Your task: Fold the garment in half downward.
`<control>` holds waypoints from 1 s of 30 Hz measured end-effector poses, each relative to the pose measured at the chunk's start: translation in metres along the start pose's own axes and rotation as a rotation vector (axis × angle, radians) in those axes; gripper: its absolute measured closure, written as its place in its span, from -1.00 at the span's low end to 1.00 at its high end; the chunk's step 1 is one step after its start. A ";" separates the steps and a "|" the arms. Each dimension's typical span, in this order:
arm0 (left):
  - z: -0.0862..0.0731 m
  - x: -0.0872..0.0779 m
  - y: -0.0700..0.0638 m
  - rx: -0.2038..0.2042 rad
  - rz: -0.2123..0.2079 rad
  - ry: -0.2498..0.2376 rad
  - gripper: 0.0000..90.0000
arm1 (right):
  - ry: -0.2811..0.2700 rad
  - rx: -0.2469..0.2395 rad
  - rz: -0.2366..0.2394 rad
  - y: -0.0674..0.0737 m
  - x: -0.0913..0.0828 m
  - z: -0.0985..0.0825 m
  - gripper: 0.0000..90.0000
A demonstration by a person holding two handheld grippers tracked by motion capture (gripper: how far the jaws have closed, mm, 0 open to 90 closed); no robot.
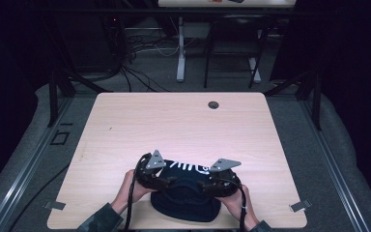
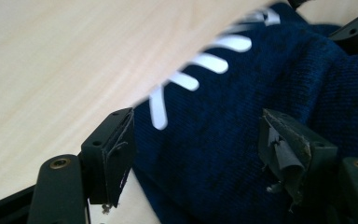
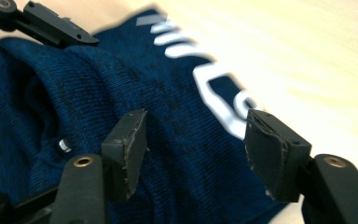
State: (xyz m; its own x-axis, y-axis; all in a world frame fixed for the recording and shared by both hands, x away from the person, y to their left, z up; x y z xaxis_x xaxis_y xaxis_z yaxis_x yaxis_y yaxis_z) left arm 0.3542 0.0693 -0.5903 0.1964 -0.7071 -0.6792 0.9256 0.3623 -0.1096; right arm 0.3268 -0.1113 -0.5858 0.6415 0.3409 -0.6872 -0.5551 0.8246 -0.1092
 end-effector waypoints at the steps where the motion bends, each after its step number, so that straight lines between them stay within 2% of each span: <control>1: -0.004 0.003 -0.002 0.007 -0.011 0.020 -0.43 | 0.027 -0.026 0.012 0.005 0.003 -0.006 -0.20; 2: -0.010 0.004 -0.003 0.021 -0.004 0.045 -0.48 | 0.041 -0.038 0.018 0.006 0.004 -0.009 -0.21; 4: -0.012 0.003 -0.004 0.015 -0.016 0.041 -0.50 | 0.062 -0.058 0.030 0.009 0.007 -0.015 -0.26; 6: -0.016 0.004 -0.006 0.030 -0.011 0.056 -0.53 | 0.074 -0.085 0.052 0.011 0.008 -0.019 -0.30; 9: -0.019 0.006 -0.009 0.051 0.007 0.071 -0.56 | 0.083 -0.106 0.057 0.012 0.010 -0.023 -0.32; 11: -0.027 0.009 -0.010 0.069 0.016 0.108 -0.62 | 0.090 -0.144 0.061 0.013 0.010 -0.027 -0.35; 12: -0.027 0.009 -0.010 0.069 0.016 0.108 -0.62 | 0.090 -0.147 0.057 0.013 0.011 -0.028 -0.38; 16: -0.030 0.010 -0.013 0.049 0.015 0.107 -0.63 | 0.092 -0.149 0.060 0.011 0.012 -0.030 -0.44; 18: -0.031 0.010 -0.012 0.049 0.020 0.112 -0.64 | 0.110 -0.154 0.038 0.008 0.016 -0.030 -0.60; 23: -0.032 0.012 -0.012 0.026 0.029 0.110 -0.66 | 0.118 -0.150 0.046 0.006 0.020 -0.030 -0.66; 27: -0.033 0.014 -0.010 -0.017 0.029 0.111 -0.66 | 0.134 -0.162 0.014 0.002 0.026 -0.027 -0.77; 30: -0.032 0.015 -0.010 -0.027 0.037 0.106 -0.66 | 0.151 -0.160 0.004 -0.003 0.030 -0.025 -0.83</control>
State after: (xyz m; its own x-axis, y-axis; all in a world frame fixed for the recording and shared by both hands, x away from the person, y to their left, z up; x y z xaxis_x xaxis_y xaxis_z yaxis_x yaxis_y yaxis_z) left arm 0.3376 0.0751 -0.6227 0.1936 -0.6256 -0.7557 0.9089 0.4044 -0.1018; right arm 0.3344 -0.1147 -0.6242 0.5587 0.2627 -0.7867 -0.6425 0.7368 -0.2103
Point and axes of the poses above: each handheld gripper's, and its own axes: x roughly forward along the jaws, z roughly out of its top, y roughly to its left, the point moved 7 cm from there along x, roughly forward along the jaws, and after that the axes turned 13 degrees about -z, right-handed, at the moved point
